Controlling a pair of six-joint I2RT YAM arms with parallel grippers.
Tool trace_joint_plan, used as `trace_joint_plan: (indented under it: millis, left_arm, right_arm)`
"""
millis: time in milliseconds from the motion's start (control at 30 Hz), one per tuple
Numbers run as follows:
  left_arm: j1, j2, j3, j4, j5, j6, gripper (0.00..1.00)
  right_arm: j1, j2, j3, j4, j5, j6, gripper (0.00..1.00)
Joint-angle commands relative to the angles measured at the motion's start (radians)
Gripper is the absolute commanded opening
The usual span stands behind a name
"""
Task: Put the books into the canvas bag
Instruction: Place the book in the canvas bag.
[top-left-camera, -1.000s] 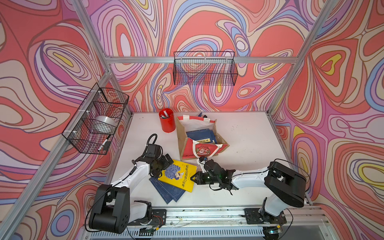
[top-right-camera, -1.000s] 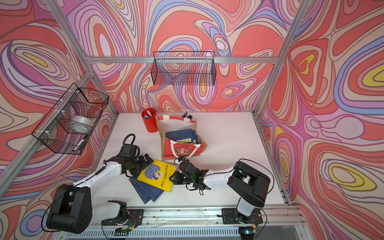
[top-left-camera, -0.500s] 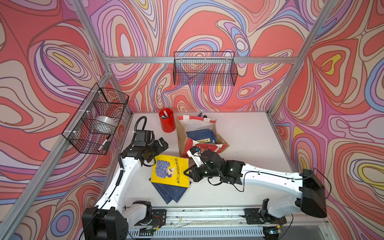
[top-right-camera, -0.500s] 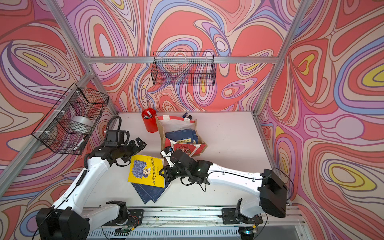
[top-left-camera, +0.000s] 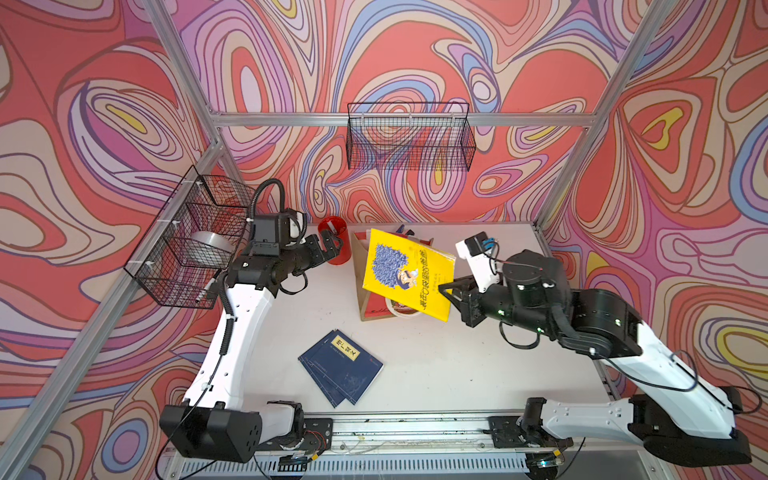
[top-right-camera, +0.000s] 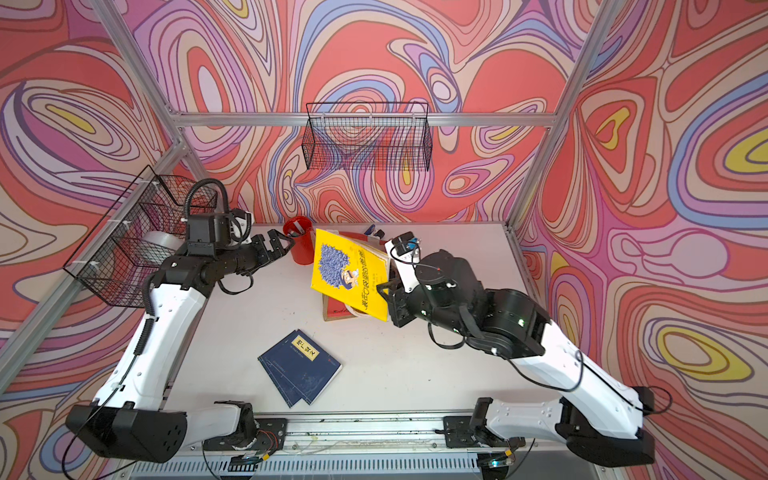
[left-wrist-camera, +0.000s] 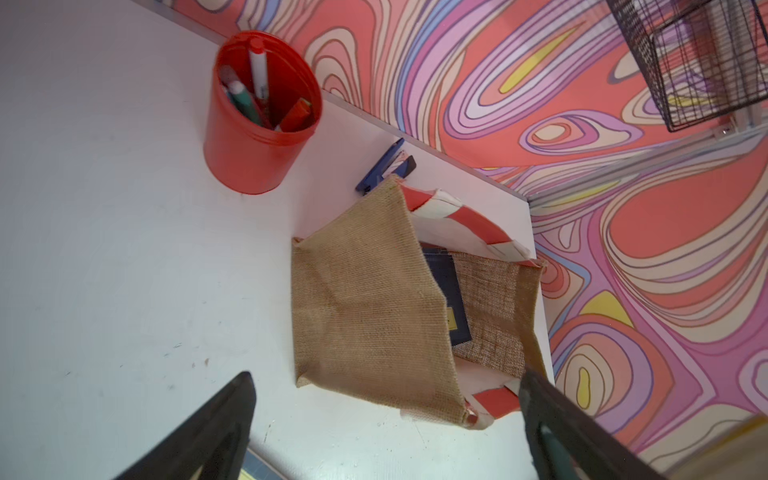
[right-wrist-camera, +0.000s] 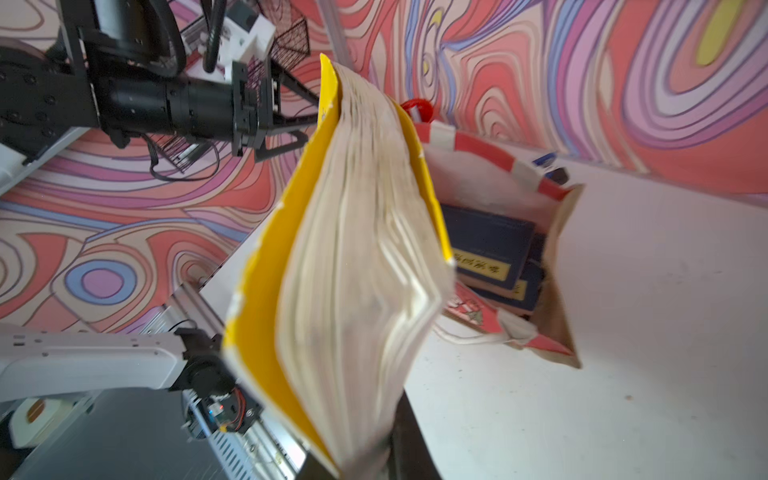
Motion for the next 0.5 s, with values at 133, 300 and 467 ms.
trace_joint_plan:
  millis: [133, 300, 467]
  left_arm:
    - [-0.167, 0.136, 0.064, -0.061, -0.001, 0.020, 0.94]
    - [-0.266, 0.208, 0.111, -0.128, -0.151, 0.033, 0.86]
    - [-0.303, 0.241, 0.117, -0.179, -0.207, 0.049, 0.45]
  right_arm:
    - [-0.175, 0.083, 0.075, -0.034, 0.135, -0.140, 0.00]
    - [-0.358, 0.158, 0.098, 0.032, -0.086, -0.207, 0.00]
    - [-0.447, 0.252, 0.122, 0.065, -0.280, -0.255, 0.00]
